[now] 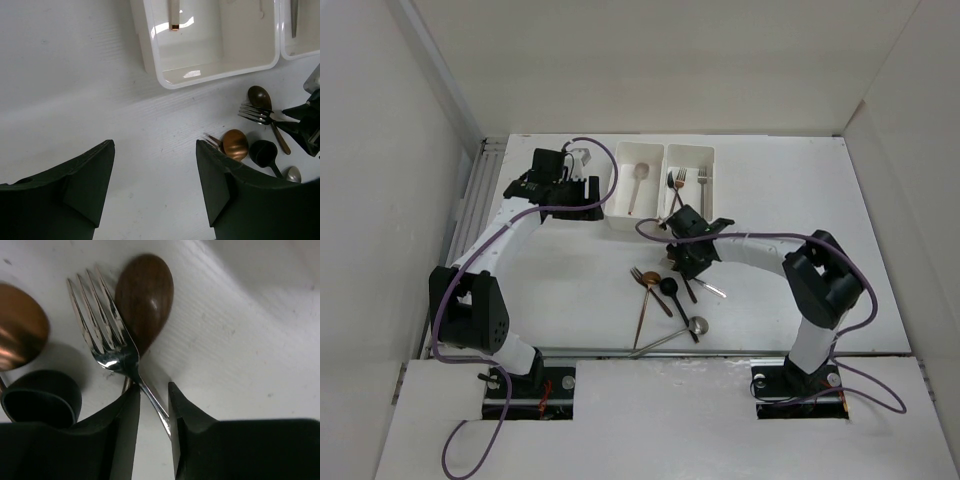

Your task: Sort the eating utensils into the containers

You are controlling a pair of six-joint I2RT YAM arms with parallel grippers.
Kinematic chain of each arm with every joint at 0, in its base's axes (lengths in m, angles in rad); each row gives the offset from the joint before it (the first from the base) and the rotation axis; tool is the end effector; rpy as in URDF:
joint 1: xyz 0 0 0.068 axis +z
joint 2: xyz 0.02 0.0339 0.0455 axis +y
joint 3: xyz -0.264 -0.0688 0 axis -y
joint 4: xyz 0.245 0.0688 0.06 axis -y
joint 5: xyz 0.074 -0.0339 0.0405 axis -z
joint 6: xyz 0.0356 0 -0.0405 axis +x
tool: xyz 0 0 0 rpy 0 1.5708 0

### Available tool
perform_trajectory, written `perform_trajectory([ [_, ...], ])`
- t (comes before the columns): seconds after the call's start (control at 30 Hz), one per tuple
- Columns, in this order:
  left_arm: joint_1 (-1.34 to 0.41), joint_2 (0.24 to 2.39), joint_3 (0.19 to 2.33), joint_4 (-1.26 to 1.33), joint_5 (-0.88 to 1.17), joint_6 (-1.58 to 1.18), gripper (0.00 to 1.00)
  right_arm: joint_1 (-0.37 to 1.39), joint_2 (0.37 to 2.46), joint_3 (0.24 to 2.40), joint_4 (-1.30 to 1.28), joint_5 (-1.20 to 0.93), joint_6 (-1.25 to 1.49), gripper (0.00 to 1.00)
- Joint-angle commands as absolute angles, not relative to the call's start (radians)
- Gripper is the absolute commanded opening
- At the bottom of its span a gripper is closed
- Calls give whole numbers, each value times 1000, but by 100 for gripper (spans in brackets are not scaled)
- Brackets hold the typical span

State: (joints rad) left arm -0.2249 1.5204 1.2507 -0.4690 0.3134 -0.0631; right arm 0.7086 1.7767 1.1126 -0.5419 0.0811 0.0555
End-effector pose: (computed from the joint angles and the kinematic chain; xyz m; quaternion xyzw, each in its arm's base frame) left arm 0.3276 -0.0862 0.2971 0.1359 0.8954 -0.1986 0.3746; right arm 0.2623 0.2210 0.1659 -0.3082 0.9330 0.0306 0.1830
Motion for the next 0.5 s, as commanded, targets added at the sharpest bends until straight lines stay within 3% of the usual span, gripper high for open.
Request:
perform_trajectory([
  [0.0,-216,1462,1284,-472,319,-61,63,710,1829,1131,-460,55,46,33],
  [0.1,-216,1453,1284,-472,310,-61,63,710,1829,1118,-450,41,37,12],
  [0.13,-216,1453,1284,-472,310,-61,63,710,1829,1103,-449,41,37,0],
  [0.33,-216,1443,1284,-472,310,-52,63,719,1715,1080,-497,93,37,0],
  [0.47,-241,1443,1275,-495,333,-20,59,729,1527,1126,-567,153,72,0],
])
